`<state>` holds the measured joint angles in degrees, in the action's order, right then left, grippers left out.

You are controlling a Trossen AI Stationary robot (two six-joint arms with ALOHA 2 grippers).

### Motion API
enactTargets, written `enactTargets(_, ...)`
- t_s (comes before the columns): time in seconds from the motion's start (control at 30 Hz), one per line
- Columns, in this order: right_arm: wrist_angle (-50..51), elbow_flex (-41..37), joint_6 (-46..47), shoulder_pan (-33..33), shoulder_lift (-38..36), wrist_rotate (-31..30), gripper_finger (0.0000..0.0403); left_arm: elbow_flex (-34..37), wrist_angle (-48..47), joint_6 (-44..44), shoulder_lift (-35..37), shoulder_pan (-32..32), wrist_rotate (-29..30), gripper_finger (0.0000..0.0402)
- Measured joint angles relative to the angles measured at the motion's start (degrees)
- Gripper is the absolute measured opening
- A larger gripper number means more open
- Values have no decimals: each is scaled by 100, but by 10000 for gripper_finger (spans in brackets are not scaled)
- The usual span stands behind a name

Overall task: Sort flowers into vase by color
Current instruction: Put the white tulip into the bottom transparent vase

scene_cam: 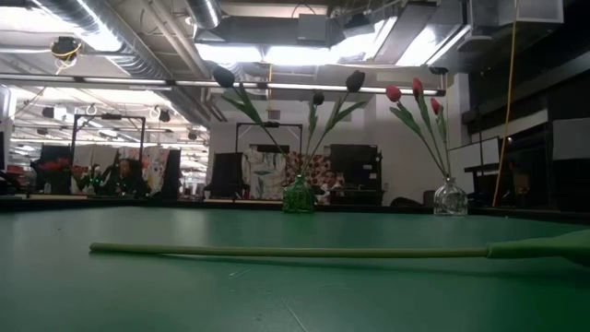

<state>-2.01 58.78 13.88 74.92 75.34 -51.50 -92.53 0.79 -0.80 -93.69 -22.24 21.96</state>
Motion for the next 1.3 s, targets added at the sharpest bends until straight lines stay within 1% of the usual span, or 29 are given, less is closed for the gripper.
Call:
enactTargets(0.1,-600,-418,75,412,-337,-358,0,0,-8,-82,0,-31,358,168)
enactTargets(0.17,-727,-733,80,575,-489,-493,0,0,-5,-85,0,-60,582,168)
enactTargets(0.27,-998,-1174,58,602,-734,-515,0,0,-14,-83,0,-72,824,168)
enactTargets(0.37,-1820,-1722,-212,492,-871,-573,0,0,-23,-80,0,-72,877,168)
enactTargets(0.4,-2248,-1950,-412,461,-853,-540,0,0,-23,-78,0,-72,879,168)
enactTargets(0.47,-3448,-2393,-979,434,-842,-334,0,0,-26,-54,0,-69,899,168)
enactTargets(0.5,-4196,-2626,-1261,404,-842,-169,0,0,-36,-28,0,-66,929,168)
enactTargets(0.57,-5359,-3074,-1551,298,-806,190,0,0,-42,14,0,-66,1024,168)
enactTargets(0.6,-5756,-3275,-1591,220,-770,346,0,0,-50,29,0,-66,1063,168)
enactTargets(0.67,-6236,-3547,-1602,30,-747,520,0,0,-59,30,0,-66,1097,168)
enactTargets(0.73,-6433,-3648,-1572,-195,-757,725,0,0,-70,-2,0,-66,1106,168)
enactTargets(0.87,-6387,-3638,-1543,-659,-746,1659,0,0,-213,-107,0,-74,1114,168)
enactTargets(0.93,-6418,-3593,-1438,-908,-664,1962,0,0,-249,-153,0,-102,1117,168)
enactTargets(1.07,-6447,-3587,-1372,-1147,-492,2171,0,0,-327,-211,0,-147,1119,168)
enactTargets(1.2,-6614,-3584,-1129,-1450,-184,2541,0,0,-340,-211,0,-183,1133,168)
enactTargets(1.3,-6860,-3582,-1049,-1513,88,2562,0,0,-342,-190,0,-222,1136,168)
